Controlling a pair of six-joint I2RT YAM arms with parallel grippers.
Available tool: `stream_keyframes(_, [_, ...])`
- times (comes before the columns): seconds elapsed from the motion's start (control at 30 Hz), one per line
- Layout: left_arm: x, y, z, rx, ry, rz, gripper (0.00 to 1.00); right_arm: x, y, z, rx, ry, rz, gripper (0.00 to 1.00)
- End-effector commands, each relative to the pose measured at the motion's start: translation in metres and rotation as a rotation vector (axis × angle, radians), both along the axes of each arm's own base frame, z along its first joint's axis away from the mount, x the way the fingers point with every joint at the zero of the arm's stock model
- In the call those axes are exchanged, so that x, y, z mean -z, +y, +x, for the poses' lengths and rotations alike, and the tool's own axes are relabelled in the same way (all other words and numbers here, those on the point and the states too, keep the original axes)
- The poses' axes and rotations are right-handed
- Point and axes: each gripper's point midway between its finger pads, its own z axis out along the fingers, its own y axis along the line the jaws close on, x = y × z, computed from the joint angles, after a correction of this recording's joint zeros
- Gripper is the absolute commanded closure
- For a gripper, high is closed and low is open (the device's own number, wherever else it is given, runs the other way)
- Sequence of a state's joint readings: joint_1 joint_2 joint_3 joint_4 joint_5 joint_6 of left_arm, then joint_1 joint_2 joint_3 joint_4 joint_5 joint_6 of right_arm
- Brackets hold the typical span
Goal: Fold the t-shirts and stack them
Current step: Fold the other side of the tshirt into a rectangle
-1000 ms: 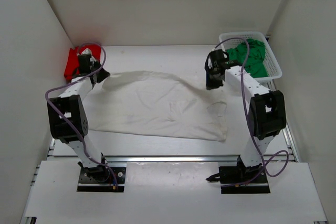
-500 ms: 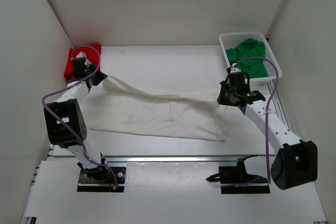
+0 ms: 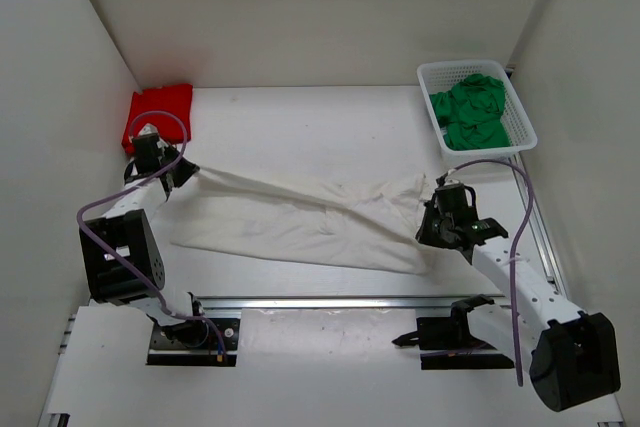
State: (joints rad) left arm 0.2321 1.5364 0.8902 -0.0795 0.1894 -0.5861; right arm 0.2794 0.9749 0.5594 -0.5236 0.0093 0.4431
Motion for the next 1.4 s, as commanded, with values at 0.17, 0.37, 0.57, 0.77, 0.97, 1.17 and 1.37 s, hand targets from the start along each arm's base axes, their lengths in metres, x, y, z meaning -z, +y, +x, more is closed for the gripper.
stream_keyframes(0.17, [-0.016, 0.007, -0.015, -0.088, -0.059, -0.012, 0.93, 0.007, 0.010, -0.014, 0.017, 0.012, 0.062, 0.97])
stream_keyframes(0.37, [-0.049, 0.027, -0.024, -0.243, -0.194, -0.042, 0.75, -0.018, 0.013, 0.000, 0.008, -0.064, 0.070, 0.78])
stream_keyframes(0.57, [-0.080, 0.010, -0.018, -0.191, -0.259, 0.044, 0.72, -0.043, 0.050, 0.043, -0.099, -0.180, 0.117, 0.88])
stream_keyframes(0.77, [-0.053, -0.051, -0.017, 0.001, -0.235, -0.043, 0.71, -0.056, 0.087, 0.106, -0.192, -0.302, 0.179, 0.80])
stream_keyframes(0.97, [-0.035, -0.144, -0.038, 0.250, -0.211, -0.100, 0.72, -0.044, 0.099, 0.138, -0.253, -0.312, 0.195, 0.56])
stream_keyframes(1.17, [-0.027, -0.204, -0.072, 0.435, -0.202, -0.132, 0.73, -0.019, 0.102, 0.141, -0.288, -0.253, 0.199, 0.53])
stream_keyframes(1.37, [-0.023, -0.211, -0.090, 0.469, -0.202, -0.169, 0.73, -0.008, 0.109, 0.131, -0.316, -0.212, 0.196, 0.71])
